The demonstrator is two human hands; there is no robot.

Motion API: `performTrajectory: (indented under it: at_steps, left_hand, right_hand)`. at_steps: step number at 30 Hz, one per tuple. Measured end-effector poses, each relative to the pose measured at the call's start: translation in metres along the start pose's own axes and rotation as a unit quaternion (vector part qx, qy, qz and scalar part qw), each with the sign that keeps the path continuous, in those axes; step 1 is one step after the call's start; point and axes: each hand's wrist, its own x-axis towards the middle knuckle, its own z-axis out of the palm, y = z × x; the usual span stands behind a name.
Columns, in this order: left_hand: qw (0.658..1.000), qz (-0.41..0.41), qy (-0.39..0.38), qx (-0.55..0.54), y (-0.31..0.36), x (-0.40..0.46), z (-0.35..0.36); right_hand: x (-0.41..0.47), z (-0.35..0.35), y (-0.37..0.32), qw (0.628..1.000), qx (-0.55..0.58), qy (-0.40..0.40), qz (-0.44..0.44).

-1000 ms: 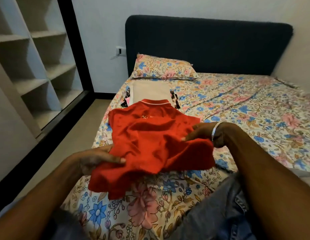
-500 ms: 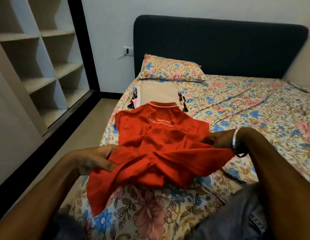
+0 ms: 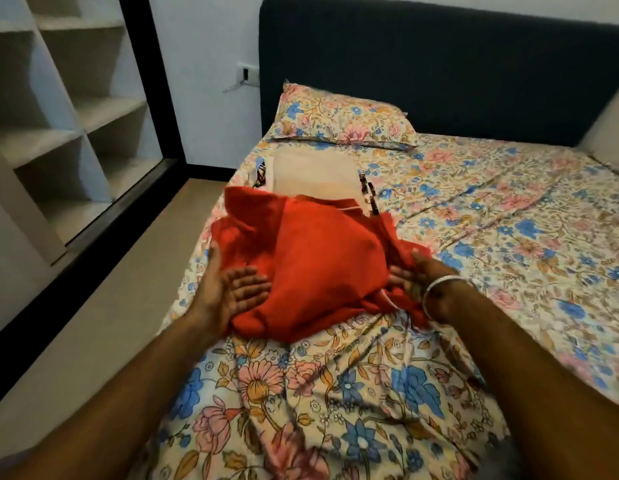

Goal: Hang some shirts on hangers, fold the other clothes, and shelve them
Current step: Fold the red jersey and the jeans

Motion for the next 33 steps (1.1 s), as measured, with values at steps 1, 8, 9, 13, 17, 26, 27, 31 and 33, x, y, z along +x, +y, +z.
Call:
performTrajectory:
  at_steps: [1,8,9,13,17,26,27,31,33]
  left_hand:
    - [0.998,0.010,0.018,0.052,-0.007,0.001,0.005]
    - [0.823,0.295,0.024,0.486,-0.031,0.019,0.010]
    - [0.774,0.343,-0.010,0.532,-0.027,0.028,0.011]
    - [0.617,0.418,-0.095,0.660,-0.025,0.074,0.013]
    - [0.676,0.398,-0.076,0.616,-0.036,0.083,0.015]
    - [0.653,0.426,-0.001,0.626,-0.041,0.072,0.022]
    - [0.636,0.437,0.014,0.636,-0.039,0.073,0.023]
    - [0.613,0.351,0.202,0.678,-0.036,0.054,0.021]
    - [0.666,0.241,0.276,0.650,-0.039,0.029,0.019]
  right_hand:
    - [0.005,-0.002,0.010,1.000,-0.006,0.021,0.008]
    - [0.012,0.010,0.061,0.838,-0.443,0.173,-0.267]
    - [0.008,0.012,0.070,0.789,-0.510,0.173,-0.296]
    - [0.025,0.010,0.088,0.729,-0.525,0.200,-0.391]
    - [0.043,0.012,0.111,0.718,-0.532,0.246,-0.374]
    - [0.050,0.016,0.099,0.704,-0.588,0.206,-0.342]
    - [0.050,0.017,0.095,0.701,-0.585,0.204,-0.352]
    - [0.032,0.019,0.084,0.734,-0.556,0.177,-0.348]
    - [0.018,0.012,0.081,0.773,-0.524,0.129,-0.334]
